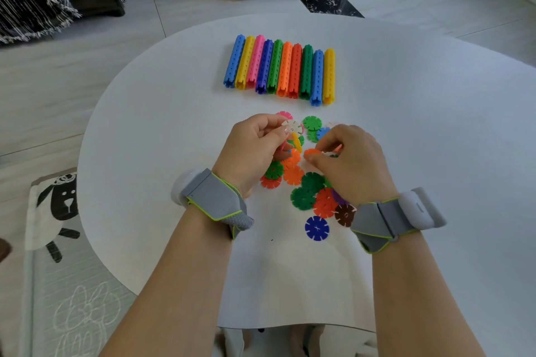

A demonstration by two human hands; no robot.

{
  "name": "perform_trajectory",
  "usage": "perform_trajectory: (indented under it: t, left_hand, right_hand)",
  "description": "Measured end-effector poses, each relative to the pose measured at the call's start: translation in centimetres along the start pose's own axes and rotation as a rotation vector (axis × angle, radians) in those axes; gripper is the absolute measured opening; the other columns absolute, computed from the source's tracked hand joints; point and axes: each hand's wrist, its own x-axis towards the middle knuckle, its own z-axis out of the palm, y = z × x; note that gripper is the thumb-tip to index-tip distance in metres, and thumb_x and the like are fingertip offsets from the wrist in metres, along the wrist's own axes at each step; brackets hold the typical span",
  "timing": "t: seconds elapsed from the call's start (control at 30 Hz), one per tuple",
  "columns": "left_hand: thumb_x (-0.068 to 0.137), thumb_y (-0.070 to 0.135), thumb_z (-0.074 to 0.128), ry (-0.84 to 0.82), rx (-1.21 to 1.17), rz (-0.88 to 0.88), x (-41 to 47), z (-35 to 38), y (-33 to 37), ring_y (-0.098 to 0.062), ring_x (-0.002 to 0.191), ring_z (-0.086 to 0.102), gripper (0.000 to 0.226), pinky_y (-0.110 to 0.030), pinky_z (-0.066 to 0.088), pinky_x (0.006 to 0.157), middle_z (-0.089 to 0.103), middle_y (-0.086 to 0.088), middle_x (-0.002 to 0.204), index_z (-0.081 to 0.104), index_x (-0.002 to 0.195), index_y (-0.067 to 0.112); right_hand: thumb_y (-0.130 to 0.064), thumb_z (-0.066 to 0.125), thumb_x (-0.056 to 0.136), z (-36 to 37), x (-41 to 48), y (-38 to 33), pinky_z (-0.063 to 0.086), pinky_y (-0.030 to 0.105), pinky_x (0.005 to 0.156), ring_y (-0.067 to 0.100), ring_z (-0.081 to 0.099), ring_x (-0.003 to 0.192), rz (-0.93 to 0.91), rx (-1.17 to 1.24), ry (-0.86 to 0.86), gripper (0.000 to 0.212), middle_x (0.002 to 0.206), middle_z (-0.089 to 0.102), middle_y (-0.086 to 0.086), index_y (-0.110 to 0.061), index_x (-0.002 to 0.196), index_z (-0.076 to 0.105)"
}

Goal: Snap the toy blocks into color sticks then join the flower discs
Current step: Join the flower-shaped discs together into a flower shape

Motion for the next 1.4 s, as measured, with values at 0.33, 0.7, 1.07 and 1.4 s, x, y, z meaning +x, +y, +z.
perform_trajectory:
  t: [0.33, 0.7, 1.07, 1.4]
  left_hand:
    - [0.095, 0.007, 0.049, 0.016, 0.051, 0.015, 0.0, 0.0, 0.0, -0.017, 0.075, 0.059, 0.029, -0.032, 0.056, 0.078, 0.063, -0.004, 0.085, 0.061, 0.122, 0.009]
    - [0.096, 0.008, 0.048, 0.005, 0.111, 0.043, 0.0, -0.4, 0.0, -0.014, 0.082, 0.063, 0.03, -0.026, 0.056, 0.07, 0.068, -0.012, 0.104, 0.062, 0.122, 0.012]
    - [0.096, 0.009, 0.048, 0.014, 0.189, 0.108, -0.2, -0.3, -0.1, -0.007, 0.081, 0.06, 0.029, -0.018, 0.052, 0.07, 0.066, -0.011, 0.113, 0.063, 0.121, 0.012]
    - [0.095, 0.012, 0.05, 0.082, 0.035, 0.073, -0.2, -0.1, 0.4, -0.006, 0.08, 0.062, 0.026, -0.029, 0.053, 0.083, 0.067, -0.003, 0.098, 0.064, 0.117, 0.014]
  right_hand:
    - [-0.011, 0.071, 0.083, 0.0, -0.5, -0.5, 0.058, 0.024, 0.066, 0.006, 0.069, 0.067, -0.005, 0.586, 0.124, 0.006, 0.073, 0.072, -0.006, -0.015, 0.087, 0.073]
    - [-0.01, 0.07, 0.083, 0.3, -0.6, -0.7, 0.058, 0.027, 0.067, 0.007, 0.07, 0.066, -0.012, 0.588, 0.119, 0.011, 0.071, 0.072, -0.005, -0.02, 0.08, 0.071]
    - [-0.016, 0.071, 0.083, 1.2, -1.2, -1.2, 0.058, 0.028, 0.073, 0.001, 0.068, 0.063, -0.047, 0.457, 0.236, 0.006, 0.067, 0.069, -0.01, -0.022, 0.08, 0.073]
    - [-0.02, 0.072, 0.081, 1.8, -0.4, -1.9, 0.057, 0.035, 0.076, 0.013, 0.069, 0.07, -0.077, 0.454, 0.322, 0.005, 0.072, 0.071, -0.008, -0.02, 0.083, 0.076]
